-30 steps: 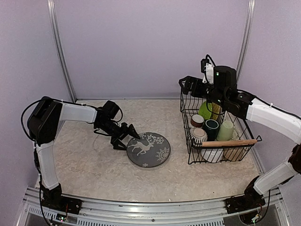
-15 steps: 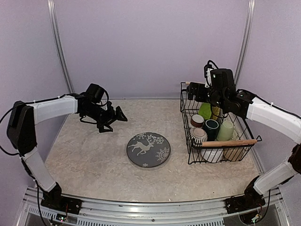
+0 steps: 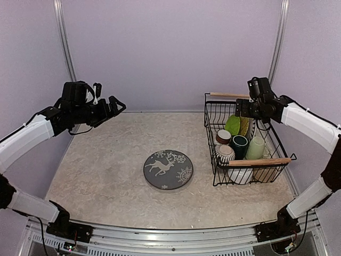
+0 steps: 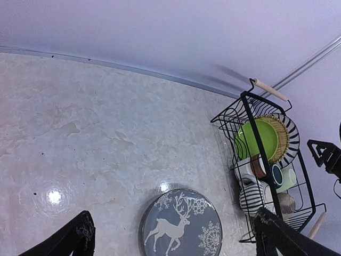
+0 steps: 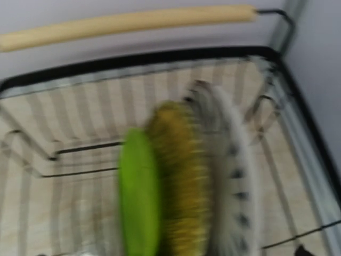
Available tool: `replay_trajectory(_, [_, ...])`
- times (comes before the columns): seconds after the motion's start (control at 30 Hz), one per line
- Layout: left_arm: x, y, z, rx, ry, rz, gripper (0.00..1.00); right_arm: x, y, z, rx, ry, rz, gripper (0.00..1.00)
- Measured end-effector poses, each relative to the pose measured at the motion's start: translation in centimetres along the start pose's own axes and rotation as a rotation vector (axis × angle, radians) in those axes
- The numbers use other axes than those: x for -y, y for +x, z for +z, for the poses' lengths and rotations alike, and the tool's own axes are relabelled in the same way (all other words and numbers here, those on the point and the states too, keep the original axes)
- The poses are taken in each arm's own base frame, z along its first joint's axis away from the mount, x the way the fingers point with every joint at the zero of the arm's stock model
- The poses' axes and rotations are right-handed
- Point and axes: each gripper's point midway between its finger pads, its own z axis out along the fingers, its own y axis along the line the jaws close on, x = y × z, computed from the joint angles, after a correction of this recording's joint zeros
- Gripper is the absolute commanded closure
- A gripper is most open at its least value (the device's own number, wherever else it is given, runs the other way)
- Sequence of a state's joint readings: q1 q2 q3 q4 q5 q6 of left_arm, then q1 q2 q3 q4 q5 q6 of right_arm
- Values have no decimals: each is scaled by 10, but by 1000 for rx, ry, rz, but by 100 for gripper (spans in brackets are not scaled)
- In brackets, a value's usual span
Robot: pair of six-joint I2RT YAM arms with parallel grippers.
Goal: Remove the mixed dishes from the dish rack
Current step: Grab the plate from the dish rack.
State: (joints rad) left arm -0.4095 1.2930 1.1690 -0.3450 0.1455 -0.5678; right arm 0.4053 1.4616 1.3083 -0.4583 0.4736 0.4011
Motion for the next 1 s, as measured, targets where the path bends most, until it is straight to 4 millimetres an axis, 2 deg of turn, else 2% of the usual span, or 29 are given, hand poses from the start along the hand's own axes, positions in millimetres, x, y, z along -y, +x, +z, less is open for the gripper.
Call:
replay_trajectory(0.17, [-22, -8, -13, 72, -8, -35, 1, 46, 3, 24, -57, 55, 32, 16])
replay_trajectory(0.3, [-31, -23, -20, 93, 16, -79, 1, 64, 13, 44, -111, 53, 34, 27])
replay_trajectory(0.37, [-29, -26, -19, 74, 53, -98, 1, 70, 19, 53, -141, 45, 30, 36])
replay_trajectory(0.5, [-22, -26, -13, 22, 127, -116, 1, 75, 29, 67, -187, 25, 15, 53])
replay_trajectory(0.8, [-11, -12, -7, -54, 203, -120, 1, 75, 24, 87, -206, 12, -14, 64])
replay_trajectory(1.0, [-9, -9, -5, -68, 209, -121, 1, 73, 32, 107, -240, 13, -37, 72])
